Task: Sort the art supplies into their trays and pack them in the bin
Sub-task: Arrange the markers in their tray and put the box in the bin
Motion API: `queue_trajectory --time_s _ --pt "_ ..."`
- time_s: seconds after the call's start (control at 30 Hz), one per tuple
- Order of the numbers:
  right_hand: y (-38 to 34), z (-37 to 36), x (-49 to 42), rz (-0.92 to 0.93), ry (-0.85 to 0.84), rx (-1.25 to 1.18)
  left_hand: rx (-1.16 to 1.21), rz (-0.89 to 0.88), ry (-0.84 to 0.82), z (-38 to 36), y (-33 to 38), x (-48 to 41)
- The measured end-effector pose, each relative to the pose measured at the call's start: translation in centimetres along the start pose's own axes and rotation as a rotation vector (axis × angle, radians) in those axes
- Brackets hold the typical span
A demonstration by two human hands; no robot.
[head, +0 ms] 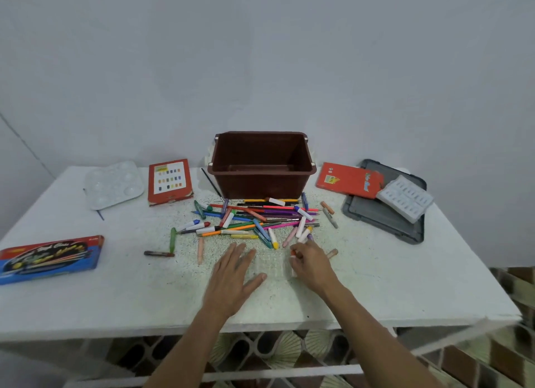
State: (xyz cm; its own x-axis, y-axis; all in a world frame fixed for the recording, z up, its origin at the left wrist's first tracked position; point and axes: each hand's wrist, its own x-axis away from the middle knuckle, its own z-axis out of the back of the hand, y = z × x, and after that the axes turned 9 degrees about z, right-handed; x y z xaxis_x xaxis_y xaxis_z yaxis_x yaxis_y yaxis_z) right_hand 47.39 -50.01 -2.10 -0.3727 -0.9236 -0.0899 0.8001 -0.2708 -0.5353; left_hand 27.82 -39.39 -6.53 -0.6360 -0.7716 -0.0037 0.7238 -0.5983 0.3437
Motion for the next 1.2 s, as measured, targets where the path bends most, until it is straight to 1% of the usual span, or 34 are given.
queue_trajectory --time_s 0.17,0.3,0.4,0.63,0.83,0.93,1.1,1.2 --pt "0.1 -0.2 0.7 0.045 0.036 0.055 -0.034 0.006 -0.002 0.0 -0.1 -0.1" --pt "0.0 -0.1 1.3 0.05 0.058 0.026 -0.041 -0.007 -0.006 0.2 0.0 -0.1" --pt "0.3 0.6 1.3 -0.002 0.049 -0.043 -0.049 -0.017 -0.016 0.2 0.0 0.0" --pt "1.0 2.3 -0.5 -0.07 0.081 0.019 -0.022 -0.029 -0.023 0.2 -0.1 -0.2" --pt "1.6 2.0 -2.4 -0.038 0.051 0.144 0.02 -0.027 -0.01 0.2 -0.2 -0.3" --pt "1.7 2.1 -3.3 -0.052 0.068 0.22 0.023 -0.017 -0.018 0.2 -0.2 -0.3" --pt "2.3 2.4 -4.8 -0.114 0.015 0.305 0.063 0.001 -0.016 0.1 -0.3 -0.4" --pt "2.4 2.4 -5.3 -0.185 -0.04 0.269 0.078 0.0 -0.018 0.1 -0.3 -0.4"
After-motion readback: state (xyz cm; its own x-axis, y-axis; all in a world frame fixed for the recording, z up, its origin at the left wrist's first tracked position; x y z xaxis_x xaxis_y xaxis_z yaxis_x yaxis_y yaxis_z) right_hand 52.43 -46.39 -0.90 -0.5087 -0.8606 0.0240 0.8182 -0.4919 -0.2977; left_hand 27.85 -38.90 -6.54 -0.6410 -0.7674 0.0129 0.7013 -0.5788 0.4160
